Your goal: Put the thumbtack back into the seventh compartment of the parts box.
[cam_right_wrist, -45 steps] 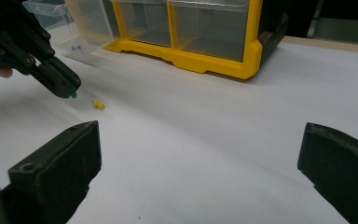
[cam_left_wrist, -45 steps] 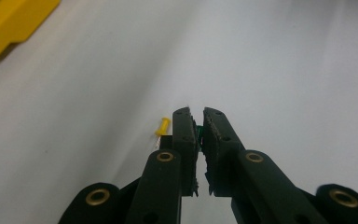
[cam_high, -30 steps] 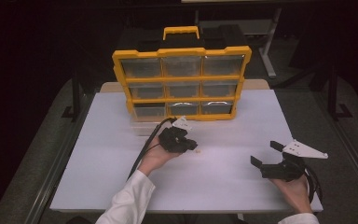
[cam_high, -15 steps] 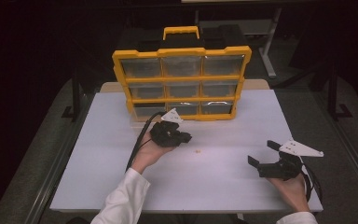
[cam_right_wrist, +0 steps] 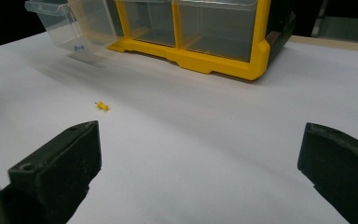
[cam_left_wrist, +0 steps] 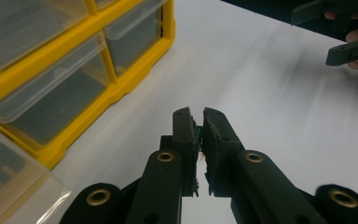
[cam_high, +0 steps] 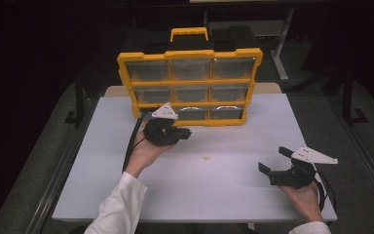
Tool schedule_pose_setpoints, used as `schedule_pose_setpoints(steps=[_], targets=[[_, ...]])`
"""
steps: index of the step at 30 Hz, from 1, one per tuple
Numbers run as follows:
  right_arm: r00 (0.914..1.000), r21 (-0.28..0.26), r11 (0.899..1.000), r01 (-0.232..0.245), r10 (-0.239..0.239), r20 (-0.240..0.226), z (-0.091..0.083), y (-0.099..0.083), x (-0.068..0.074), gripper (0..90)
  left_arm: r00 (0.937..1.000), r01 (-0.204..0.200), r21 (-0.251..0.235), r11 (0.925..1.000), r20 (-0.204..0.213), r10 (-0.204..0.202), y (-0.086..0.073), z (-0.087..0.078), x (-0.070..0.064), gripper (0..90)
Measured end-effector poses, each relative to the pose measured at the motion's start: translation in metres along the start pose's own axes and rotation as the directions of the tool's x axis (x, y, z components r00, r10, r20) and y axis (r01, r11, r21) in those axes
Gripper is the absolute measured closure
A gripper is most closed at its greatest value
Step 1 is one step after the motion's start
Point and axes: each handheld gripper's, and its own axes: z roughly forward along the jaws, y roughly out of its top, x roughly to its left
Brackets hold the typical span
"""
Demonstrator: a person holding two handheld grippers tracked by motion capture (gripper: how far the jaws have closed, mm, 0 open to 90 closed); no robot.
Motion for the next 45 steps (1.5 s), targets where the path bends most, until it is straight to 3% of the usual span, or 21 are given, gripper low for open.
schedule_pose_setpoints(steps=[7, 15, 20, 26, 35, 42, 45], targets=[[1.0000, 0.004, 1.000, -0.001, 0.001, 0.000, 0.001, 0.000, 0.000, 0.0, 0.9986, 0.025, -0.050, 0.9984, -0.046, -0.028, 0.000, -0.017, 0.014, 84.0], [1.0000, 0.009, 1.000, 0.006, -0.006, -0.008, 0.002, 0.001, 0.003, 0.0, 0.9925, 0.057, -0.089, 0.9944, -0.102, -0.066, 0.000, -0.035, 0.036, 84.1], [0.9999, 0.006, 1.000, -0.001, 0.001, -0.011, 0.002, 0.000, 0.002, 0.0, 0.9898, 0.061, -0.123, 0.9905, -0.120, -0.076, -0.001, -0.047, 0.040, 84.0], [1.0000, 0.007, 1.000, -0.001, 0.001, -0.010, 0.001, 0.000, 0.002, 0.0, 0.9853, 0.064, -0.127, 0.9898, -0.149, -0.083, -0.001, -0.055, 0.046, 84.0], [0.9999, 0.013, 1.000, 0.003, -0.003, -0.011, 0.001, 0.000, 0.002, 0.0, 0.9751, 0.080, -0.107, 0.9911, -0.198, -0.100, 0.005, -0.059, 0.066, 84.0], [1.0000, 0.015, 1.000, 0.003, -0.003, -0.006, 0.001, -0.001, 0.000, 0.0, 0.9695, 0.124, -0.087, 0.9884, -0.201, -0.140, 0.001, -0.051, 0.079, 84.1], [1.0000, 0.019, 1.000, 0.004, -0.004, -0.008, 0.002, -0.001, 0.000, 0.0, 0.9694, 0.114, -0.063, 0.9915, -0.211, -0.125, 0.002, -0.045, 0.078, 84.0]])
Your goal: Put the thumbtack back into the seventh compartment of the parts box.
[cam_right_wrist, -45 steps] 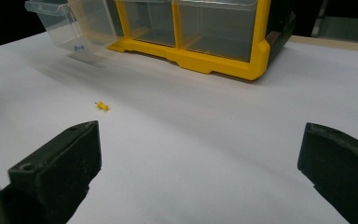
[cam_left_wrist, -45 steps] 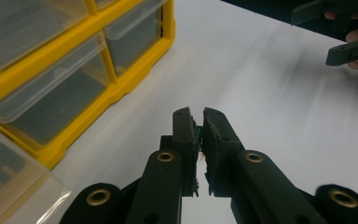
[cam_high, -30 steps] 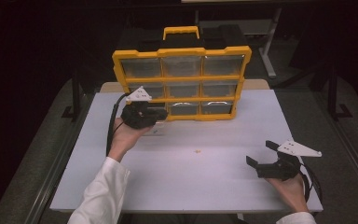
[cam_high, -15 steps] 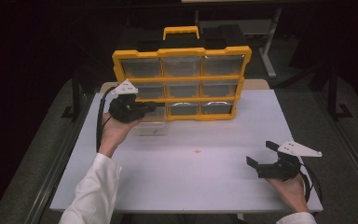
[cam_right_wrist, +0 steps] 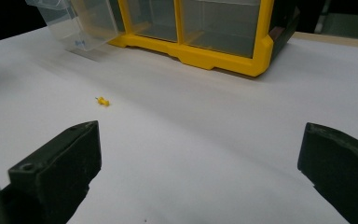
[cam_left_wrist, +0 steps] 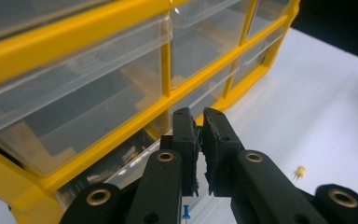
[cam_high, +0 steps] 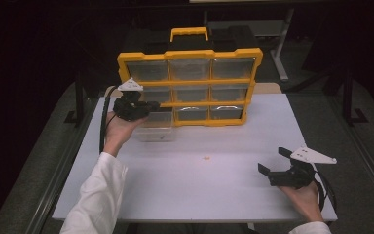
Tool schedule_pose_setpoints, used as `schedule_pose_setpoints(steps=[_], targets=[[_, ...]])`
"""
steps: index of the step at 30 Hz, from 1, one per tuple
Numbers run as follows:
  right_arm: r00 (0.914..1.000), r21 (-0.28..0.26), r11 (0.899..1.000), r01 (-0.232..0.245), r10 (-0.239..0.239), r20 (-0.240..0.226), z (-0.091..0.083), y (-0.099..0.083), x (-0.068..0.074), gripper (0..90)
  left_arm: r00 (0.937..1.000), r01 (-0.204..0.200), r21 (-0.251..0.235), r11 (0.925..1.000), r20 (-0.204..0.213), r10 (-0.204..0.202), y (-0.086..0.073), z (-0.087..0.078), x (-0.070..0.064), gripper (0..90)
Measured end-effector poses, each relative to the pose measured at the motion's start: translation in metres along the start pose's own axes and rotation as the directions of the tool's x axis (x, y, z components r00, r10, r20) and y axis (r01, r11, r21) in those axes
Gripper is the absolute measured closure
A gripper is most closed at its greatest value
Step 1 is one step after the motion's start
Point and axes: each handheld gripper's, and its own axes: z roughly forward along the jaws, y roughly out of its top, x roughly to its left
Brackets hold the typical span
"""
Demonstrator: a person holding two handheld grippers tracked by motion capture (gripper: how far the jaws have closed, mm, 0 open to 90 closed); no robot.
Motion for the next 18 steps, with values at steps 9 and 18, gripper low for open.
schedule_pose_setpoints(steps=[9, 18], targets=[[0.9999, 0.000, 1.000, 0.007, -0.007, -0.011, 0.001, 0.000, 0.002, 0.0, 0.9994, 0.028, -0.007, 0.9996, -0.020, -0.028, 0.000, 0.003, -0.006, 44.7], [0.9999, 0.001, 1.000, 0.002, -0.002, -0.010, 0.001, 0.000, 0.001, 0.0, 0.9991, 0.031, -0.054, 0.9981, 0.031, -0.029, 0.002, 0.002, -0.019, 24.5]])
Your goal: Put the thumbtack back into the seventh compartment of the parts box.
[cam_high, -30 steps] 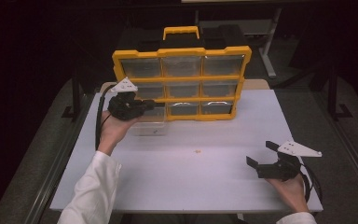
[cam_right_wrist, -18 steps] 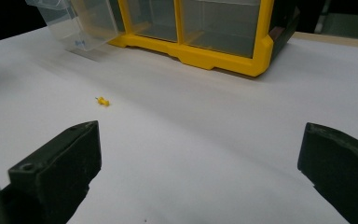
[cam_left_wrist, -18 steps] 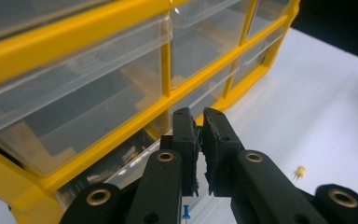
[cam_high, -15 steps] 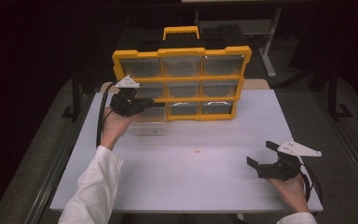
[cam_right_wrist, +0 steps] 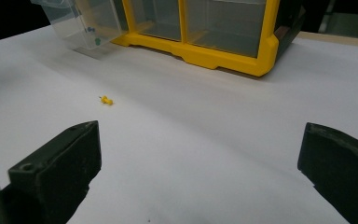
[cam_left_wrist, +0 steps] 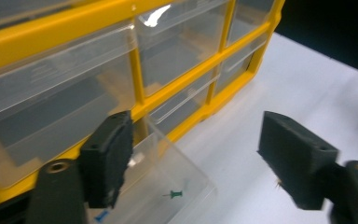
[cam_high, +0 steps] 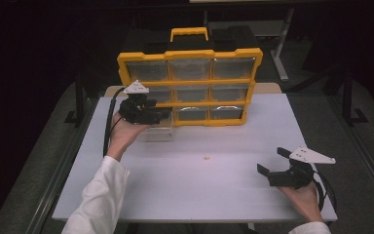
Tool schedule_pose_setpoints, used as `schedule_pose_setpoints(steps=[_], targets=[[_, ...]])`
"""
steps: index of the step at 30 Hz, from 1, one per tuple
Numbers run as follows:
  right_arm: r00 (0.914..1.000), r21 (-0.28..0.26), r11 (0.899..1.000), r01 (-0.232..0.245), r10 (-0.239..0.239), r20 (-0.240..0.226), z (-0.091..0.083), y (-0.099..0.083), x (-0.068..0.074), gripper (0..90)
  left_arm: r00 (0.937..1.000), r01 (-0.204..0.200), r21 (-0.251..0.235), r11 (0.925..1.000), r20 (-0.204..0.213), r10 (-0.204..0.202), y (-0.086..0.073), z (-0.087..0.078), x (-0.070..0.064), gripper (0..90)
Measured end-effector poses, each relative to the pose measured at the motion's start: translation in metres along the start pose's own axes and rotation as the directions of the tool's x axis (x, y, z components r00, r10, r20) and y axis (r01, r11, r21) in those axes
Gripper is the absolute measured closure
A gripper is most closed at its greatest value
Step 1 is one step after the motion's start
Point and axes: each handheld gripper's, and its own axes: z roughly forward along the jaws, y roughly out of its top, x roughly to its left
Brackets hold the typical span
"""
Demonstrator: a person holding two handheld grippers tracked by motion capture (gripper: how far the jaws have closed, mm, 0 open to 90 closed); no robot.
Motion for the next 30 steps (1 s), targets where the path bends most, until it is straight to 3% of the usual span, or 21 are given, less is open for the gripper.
schedule_pose_setpoints(steps=[2, 6, 11, 21, 30], targets=[[1.0000, -0.002, 1.000, 0.002, -0.002, 0.000, 0.000, 0.000, 0.000, 0.0, 0.9990, 0.028, -0.033, 0.9991, 0.036, -0.027, 0.000, 0.000, -0.001, 20.8], [1.0000, -0.001, 1.000, -0.002, 0.002, 0.001, -0.001, 0.000, 0.000, 0.0, 0.9992, 0.031, -0.064, 0.9975, 0.026, -0.030, 0.002, 0.001, -0.006, 10.7], [1.0000, -0.002, 1.000, -0.001, 0.001, 0.002, -0.001, 0.000, -0.001, 0.0, 0.9978, 0.041, -0.039, 0.9984, 0.054, -0.039, 0.002, 0.008, -0.012, 0.0], [1.0000, 0.002, 1.000, -0.002, 0.002, 0.002, -0.001, -0.001, -0.002, 0.0, 0.9995, 0.007, 0.011, 0.9999, 0.031, -0.008, -0.006, 0.031, -0.023, 0.0], [1.0000, 0.001, 1.000, 0.000, 0.000, 0.003, -0.001, -0.001, -0.002, 0.0, 0.9984, -0.012, 0.027, 0.9996, 0.056, 0.010, -0.012, 0.044, -0.034, 0.0]])
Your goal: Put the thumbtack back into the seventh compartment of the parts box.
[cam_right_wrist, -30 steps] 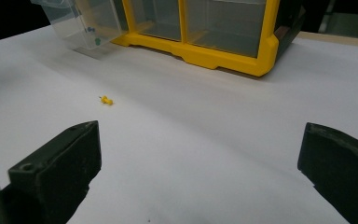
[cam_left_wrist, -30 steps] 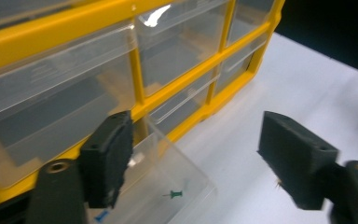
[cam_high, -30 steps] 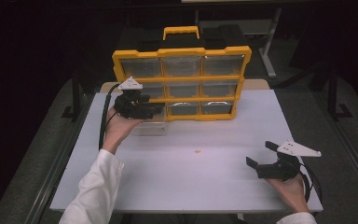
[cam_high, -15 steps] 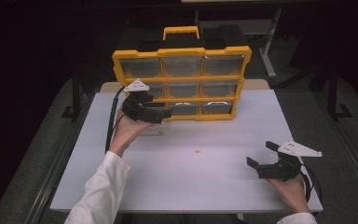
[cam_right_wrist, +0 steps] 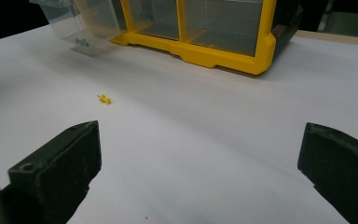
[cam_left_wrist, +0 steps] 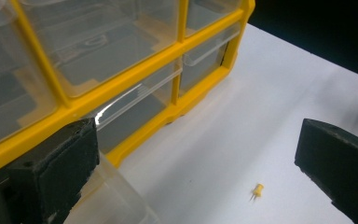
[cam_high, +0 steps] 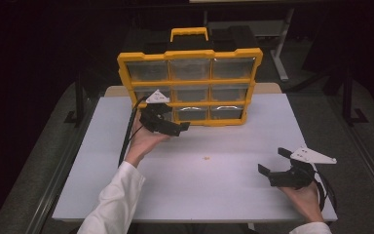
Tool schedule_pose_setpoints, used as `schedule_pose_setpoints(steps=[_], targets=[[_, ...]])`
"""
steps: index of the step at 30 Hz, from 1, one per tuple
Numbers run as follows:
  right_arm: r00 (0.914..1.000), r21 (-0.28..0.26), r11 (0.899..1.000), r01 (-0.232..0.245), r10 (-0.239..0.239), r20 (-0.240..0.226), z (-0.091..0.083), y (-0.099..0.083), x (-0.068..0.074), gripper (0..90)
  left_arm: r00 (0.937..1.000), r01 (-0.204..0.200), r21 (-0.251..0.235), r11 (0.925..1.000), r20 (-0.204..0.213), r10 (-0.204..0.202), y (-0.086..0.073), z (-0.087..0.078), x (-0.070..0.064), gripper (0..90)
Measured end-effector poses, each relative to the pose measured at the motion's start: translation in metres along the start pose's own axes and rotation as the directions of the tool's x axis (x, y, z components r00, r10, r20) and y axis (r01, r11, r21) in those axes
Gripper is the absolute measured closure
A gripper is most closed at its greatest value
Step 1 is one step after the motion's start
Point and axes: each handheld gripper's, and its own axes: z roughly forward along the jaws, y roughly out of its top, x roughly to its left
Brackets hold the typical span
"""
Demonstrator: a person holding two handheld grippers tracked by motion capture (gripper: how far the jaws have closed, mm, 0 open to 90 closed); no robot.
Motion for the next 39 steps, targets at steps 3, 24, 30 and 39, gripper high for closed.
schedule_pose_setpoints(steps=[3, 24, 30, 39], targets=[[1.0000, 0.001, 1.000, -0.001, 0.001, -0.001, 0.000, 0.000, 0.000, 0.0, 1.0000, -0.001, 0.005, 1.0000, 0.008, 0.001, -0.002, 0.004, -0.003, 0.0], [1.0000, 0.000, 1.000, 0.003, -0.003, -0.001, -0.001, 0.000, -0.001, 0.0, 0.9966, -0.038, 0.048, 0.9981, 0.075, 0.035, -0.007, 0.032, -0.029, 4.8], [1.0000, -0.003, 1.000, 0.001, -0.001, 0.000, -0.002, 0.000, -0.001, 0.0, 0.9959, -0.033, 0.055, 0.9979, 0.086, 0.028, -0.008, 0.041, -0.033, 4.7], [1.0000, 0.001, 1.000, -0.001, 0.001, -0.002, -0.002, -0.001, -0.001, 0.0, 0.9933, -0.040, 0.066, 0.9970, 0.111, 0.032, -0.011, 0.051, -0.041, 4.5]])
